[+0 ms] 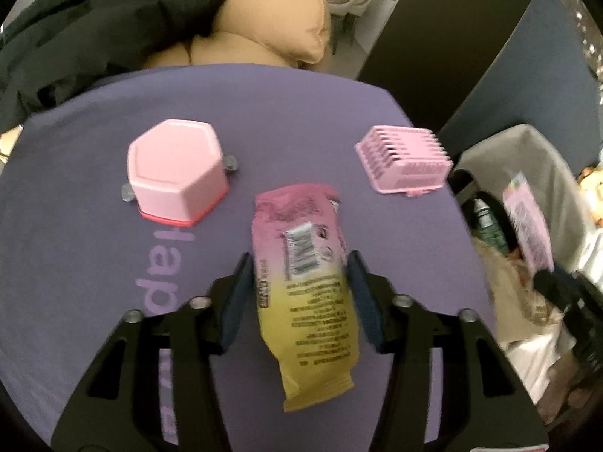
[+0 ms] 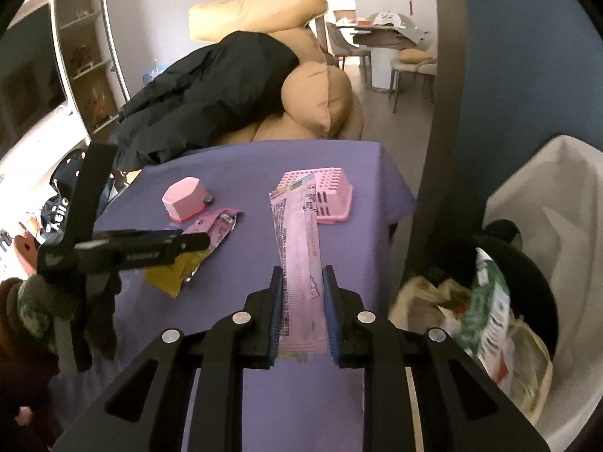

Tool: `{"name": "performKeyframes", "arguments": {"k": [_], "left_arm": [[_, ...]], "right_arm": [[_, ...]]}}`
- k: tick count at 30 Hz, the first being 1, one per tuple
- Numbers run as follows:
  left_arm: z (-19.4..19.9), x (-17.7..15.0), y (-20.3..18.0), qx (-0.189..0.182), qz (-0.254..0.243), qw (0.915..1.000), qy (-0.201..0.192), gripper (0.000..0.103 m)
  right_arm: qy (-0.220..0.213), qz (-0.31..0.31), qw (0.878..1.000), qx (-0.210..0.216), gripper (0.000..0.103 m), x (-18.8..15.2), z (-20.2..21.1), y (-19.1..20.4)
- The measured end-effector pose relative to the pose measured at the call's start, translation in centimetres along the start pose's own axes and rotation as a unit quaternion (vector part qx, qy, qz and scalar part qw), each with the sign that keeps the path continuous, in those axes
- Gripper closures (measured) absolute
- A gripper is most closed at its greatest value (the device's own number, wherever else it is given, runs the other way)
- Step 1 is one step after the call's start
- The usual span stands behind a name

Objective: Collect trash
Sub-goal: 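Lift both packets and carry them over the trash bag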

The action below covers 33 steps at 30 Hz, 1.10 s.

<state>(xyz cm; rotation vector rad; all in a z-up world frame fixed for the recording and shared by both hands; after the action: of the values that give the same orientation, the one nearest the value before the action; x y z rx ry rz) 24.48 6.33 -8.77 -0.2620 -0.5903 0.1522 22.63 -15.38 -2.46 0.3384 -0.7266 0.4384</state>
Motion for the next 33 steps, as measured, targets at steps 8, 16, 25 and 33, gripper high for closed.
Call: {"name": "performKeyframes", "arguments": {"k": [8,16,25,33], "left_arm": [[6.5,1.0,-3.6,0.003,-0.047,0.9954,-0.083,0.070],[12.2,1.9,-7.8,0.008,-0.080,0.9847,-0.155,0.069],[11.5,1.6,-12.5,-0.043,-0.104,0.9844,-0.135,0.069],[5.1,1.8,-20.3,-0.170,-0.131,0.9748,-0.060,0.069]], "right_arm": [[-0.048,0.001,0.999,-0.013,0.083,0.1,4.4,-0.8],[-0.094,-0.013,0.995,-0.016,0.083,1.3,8.5,-2.6],[-0.121,-0.024,0.991,-0.050,0.083,1.1,11.4,-6.0],[-0.140,-0.064,0.982,-0.106,0.083,-0.4,14.7,-11.7]]}}
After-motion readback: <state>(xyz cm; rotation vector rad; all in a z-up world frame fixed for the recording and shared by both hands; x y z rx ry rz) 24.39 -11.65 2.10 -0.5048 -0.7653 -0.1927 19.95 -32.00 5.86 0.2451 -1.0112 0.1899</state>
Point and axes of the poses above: each gripper's, at about its wrist camera, not at the fingertips, and z roughly against the way its jaws point, y to its left, x to its top, the point moved 3 cm from there along -z, roughly the way its jaws point, and after that the axes turned 1 degree about x, right-handed, at the moved point
